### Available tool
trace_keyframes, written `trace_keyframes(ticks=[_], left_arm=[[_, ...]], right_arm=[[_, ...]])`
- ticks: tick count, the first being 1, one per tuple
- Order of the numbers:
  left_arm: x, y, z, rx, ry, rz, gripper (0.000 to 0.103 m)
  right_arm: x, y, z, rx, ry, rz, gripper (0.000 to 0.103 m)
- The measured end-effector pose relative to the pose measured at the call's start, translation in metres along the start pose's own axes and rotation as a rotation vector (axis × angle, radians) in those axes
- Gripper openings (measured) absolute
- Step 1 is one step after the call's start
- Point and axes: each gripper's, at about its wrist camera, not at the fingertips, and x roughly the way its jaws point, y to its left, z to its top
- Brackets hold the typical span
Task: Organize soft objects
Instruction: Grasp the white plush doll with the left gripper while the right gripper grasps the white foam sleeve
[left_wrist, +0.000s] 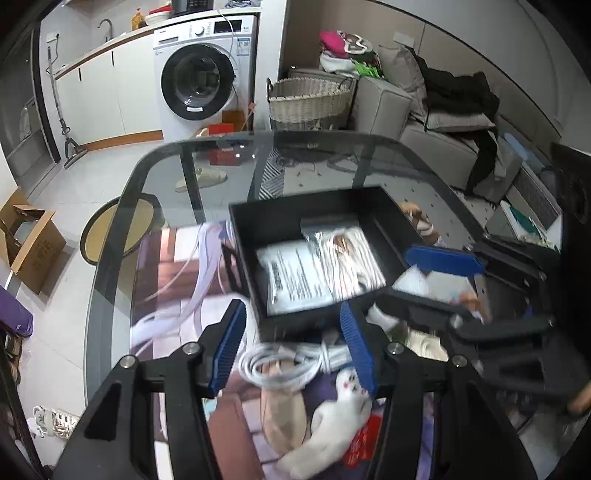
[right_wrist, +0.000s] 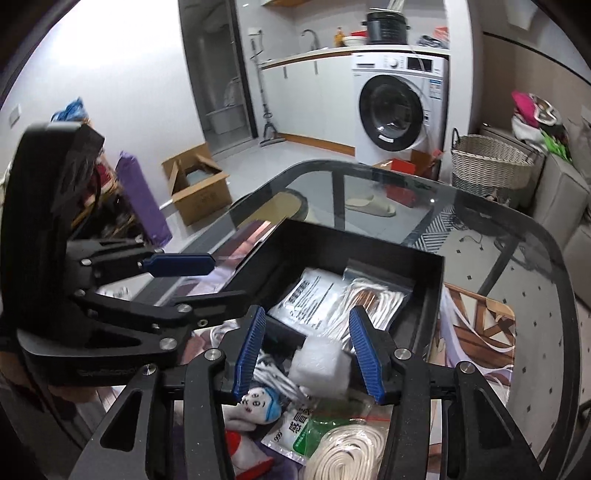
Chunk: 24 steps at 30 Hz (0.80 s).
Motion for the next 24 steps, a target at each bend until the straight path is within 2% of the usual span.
trace_keyframes(ticks=[3,6,10,14,19,21,24], left_arm=[[0.0,0.001,-0.014,0.018,0.023,0.008,0.053],[-0.003,0.0,-0.023,0.04,0.045,-0.005,0.053],[-0.006,-0.005,-0.041,0.075,0.079,-0.049,0.053],[-0.003,-0.017,-0.055,0.107,0.13,-0.09,0.053],[0.013,-0.032,-0.058,0.141,0.193,-0.091,0.054],[0.022,-0.036,-0.06,0.148,0.226,-0.091,0.054],[0.027,-0.037,-0.064,0.153,0.243,-0.08,0.054]], right_arm=[[0.005,0.002,-0.01,-0.021,0.033,0.01,0.032],[0.002,-0.001,-0.023,-0.034,0.055,0.009,0.031],[-0.012,0.002,-0.046,-0.061,0.091,0.015,0.031],[-0.013,0.01,-0.079,-0.082,0.232,0.078,0.031],[-0.02,0.007,-0.092,-0.072,0.215,0.071,0.034],[-0.017,-0.002,-0.086,-0.028,0.207,0.052,0.035],[-0.009,-0.01,-0.077,0.028,0.198,0.048,0.043]])
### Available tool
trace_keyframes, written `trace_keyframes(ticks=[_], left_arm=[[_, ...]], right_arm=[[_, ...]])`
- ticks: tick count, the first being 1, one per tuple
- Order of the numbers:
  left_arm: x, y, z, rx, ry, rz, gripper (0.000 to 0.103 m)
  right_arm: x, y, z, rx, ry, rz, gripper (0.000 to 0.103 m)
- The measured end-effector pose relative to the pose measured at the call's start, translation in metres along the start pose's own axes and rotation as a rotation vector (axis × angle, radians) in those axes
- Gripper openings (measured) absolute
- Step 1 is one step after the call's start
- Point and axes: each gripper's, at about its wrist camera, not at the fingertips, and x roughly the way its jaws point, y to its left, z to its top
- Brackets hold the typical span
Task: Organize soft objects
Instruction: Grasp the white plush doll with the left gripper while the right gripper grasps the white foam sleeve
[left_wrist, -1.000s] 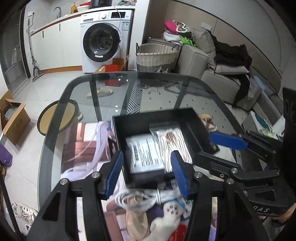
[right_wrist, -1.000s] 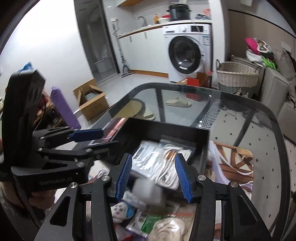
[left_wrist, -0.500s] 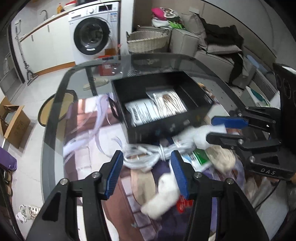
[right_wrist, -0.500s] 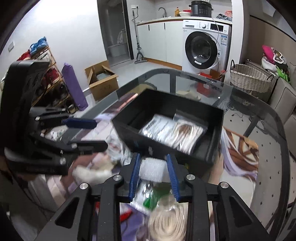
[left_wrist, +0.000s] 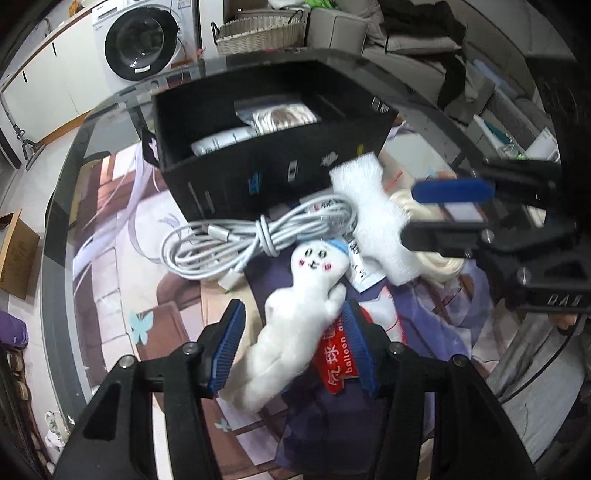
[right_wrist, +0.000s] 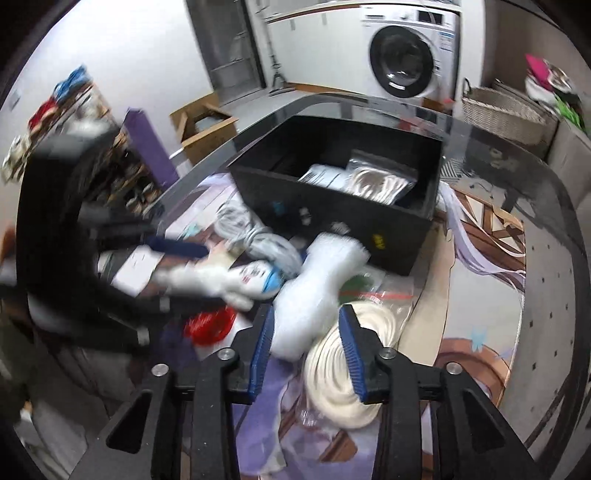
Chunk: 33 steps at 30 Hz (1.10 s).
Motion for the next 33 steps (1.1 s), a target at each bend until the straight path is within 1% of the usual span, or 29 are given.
trace_keyframes(ticks=[1,2,3,6,10,12,13,16,18,22,28,33], left_arm=[[-0.001,0.0,-0.001,-0.001,0.001,0.0,0.048],[-0.002,0.0,-0.001,-0.006,-0.003,-0.006,0.038],[-0.003,0.0,-0.002,-0.008,-0.004,-0.016,0.032],[-0.006,0.003,-0.004,-0.007,-0.006,0.002,0.031],[-0.01,0.014,-0.005,-0.044,-0.024,0.024,0.031],[-0.014,0.018,-0.006,-0.048,-0.033,0.036,0.031],[-0.015,0.019,-0.007,-0.049,-0.035,0.036,0.032],[-0.01,0.023,-0.01,-0.064,-0.018,0.029,0.035],[-0.003,0.02,-0.013,-0.047,0.003,0.047,0.036],[0.0,0.013,-0.009,-0.019,0.012,0.06,0.036],[-0.004,0.009,-0.008,0.007,0.0,0.053,0.032],[-0.007,0.007,-0.007,0.023,-0.014,0.037,0.032]], right_arm=[[0.002,-0.001,0.005,0.014,0.0,0.005,0.046],[0.005,-0.001,0.007,0.023,0.002,0.012,0.048],[0.009,-0.001,0.009,0.03,0.006,0.018,0.048],[0.019,0.001,0.013,0.036,0.019,0.003,0.049],[0.038,0.0,0.012,0.025,0.051,-0.022,0.049],[0.039,0.003,0.008,-0.015,0.044,-0.024,0.048],[0.038,0.005,0.008,-0.03,0.048,-0.021,0.039],[0.029,0.004,0.006,-0.041,0.048,-0.012,0.036],[0.021,0.004,0.004,-0.059,0.035,-0.024,0.036],[0.014,0.003,0.002,-0.055,0.03,-0.017,0.036],[0.02,0.006,-0.001,-0.069,0.047,-0.014,0.036],[0.019,0.007,-0.002,-0.069,0.042,-0.015,0.036]])
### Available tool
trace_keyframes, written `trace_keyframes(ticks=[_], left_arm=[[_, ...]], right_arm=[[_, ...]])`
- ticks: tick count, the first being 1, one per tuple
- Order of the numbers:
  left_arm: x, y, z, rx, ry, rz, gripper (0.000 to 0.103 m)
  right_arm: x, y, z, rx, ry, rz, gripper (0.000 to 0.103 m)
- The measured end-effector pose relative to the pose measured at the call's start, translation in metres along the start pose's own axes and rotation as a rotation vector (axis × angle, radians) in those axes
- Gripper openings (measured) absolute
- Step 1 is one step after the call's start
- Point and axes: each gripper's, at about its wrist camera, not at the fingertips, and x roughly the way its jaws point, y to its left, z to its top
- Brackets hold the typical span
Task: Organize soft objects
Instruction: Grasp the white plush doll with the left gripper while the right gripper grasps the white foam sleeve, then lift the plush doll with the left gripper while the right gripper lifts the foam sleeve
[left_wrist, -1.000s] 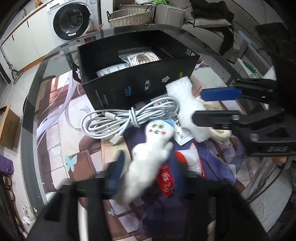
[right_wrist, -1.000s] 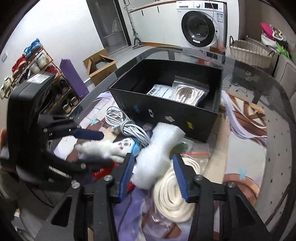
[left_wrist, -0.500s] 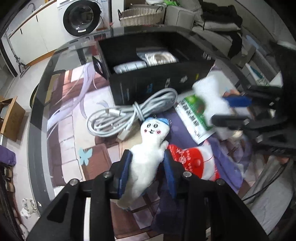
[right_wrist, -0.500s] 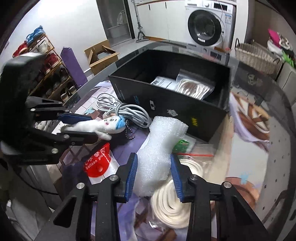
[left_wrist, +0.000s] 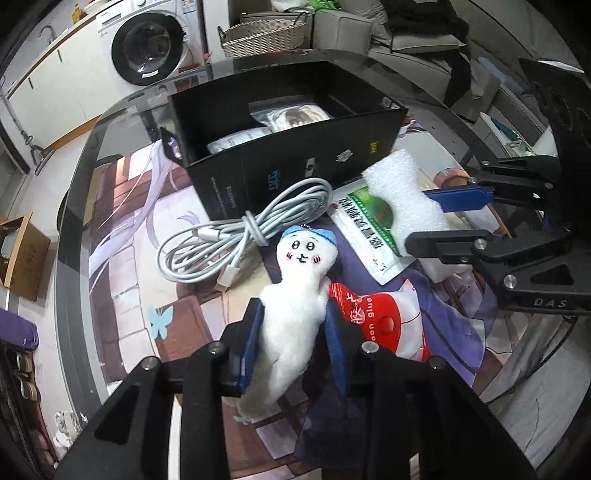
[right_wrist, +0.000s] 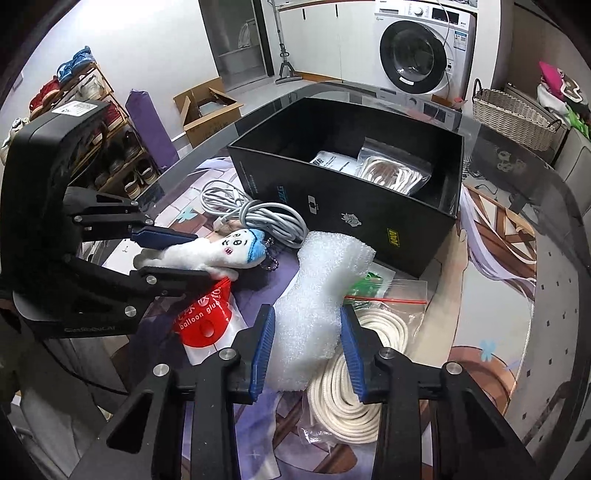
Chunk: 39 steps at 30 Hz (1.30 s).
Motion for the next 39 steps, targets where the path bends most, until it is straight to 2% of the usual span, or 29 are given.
trace_keyframes(ticks=[9,23,29,39], left_arm=[[-0.016,-0.003,0.003,0.002,-0.065,-0.014,0.032],[-0.05,-0.004,0.014,-0.01,-0.247,0.012,0.032],[-0.071,0.002,0.014,-0.029,-0.373,0.04,0.032],[-0.102,0.005,0.007,-0.027,-0.582,0.12,0.032]], right_arm=[[0.0,0.0,0.0,0.003,-0.001,-0.002,0.036],[-0.033,-0.005,0.008,0.039,-0.161,-0.034,0.036],[-0.057,-0.001,0.011,0.033,-0.275,-0.058,0.036],[-0.107,0.01,0.011,0.0,-0.533,-0.118,0.036]])
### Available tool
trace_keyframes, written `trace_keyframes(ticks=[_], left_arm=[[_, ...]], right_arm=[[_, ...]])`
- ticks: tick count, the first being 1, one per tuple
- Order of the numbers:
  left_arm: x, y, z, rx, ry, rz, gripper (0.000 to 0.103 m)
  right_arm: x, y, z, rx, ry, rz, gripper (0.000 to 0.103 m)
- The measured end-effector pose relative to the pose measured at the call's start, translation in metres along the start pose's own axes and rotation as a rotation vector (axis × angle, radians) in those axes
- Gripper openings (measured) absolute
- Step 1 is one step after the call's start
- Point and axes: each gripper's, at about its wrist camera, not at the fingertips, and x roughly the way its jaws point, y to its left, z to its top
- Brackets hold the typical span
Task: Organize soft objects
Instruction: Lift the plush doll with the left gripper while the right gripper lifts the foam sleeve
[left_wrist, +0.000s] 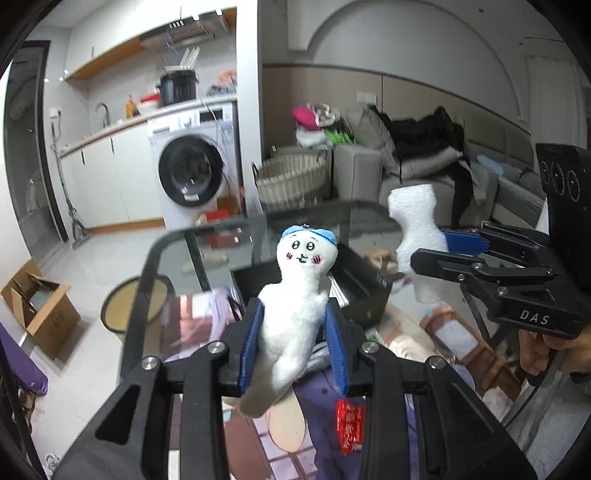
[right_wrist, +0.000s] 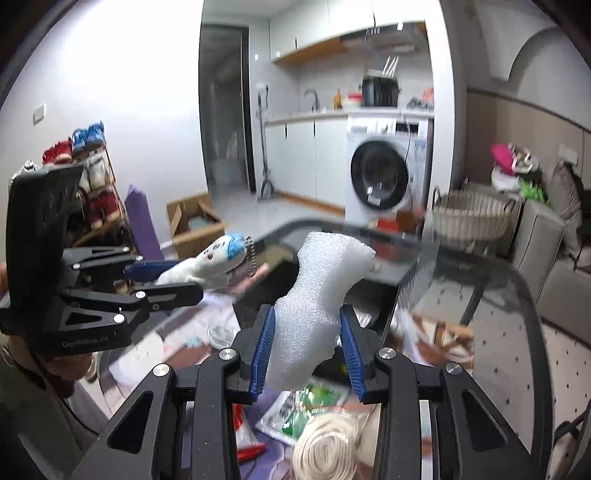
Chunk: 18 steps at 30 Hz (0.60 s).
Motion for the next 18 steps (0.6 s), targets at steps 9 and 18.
trace_keyframes(ticks=[9,18], left_arm=[[-0.032,0.012,0.003,-0.031,-0.192,0.093,0.032],[-0.052,0.018,-0.004,-0.061,-0.28,0.123,0.032]], right_arm=[[-0.042,0.011,0.012,-0.06,-0.238,-0.04,0.036],[-0.055,0.011,0.011,-0.035,-0.28,-0.06,0.036]])
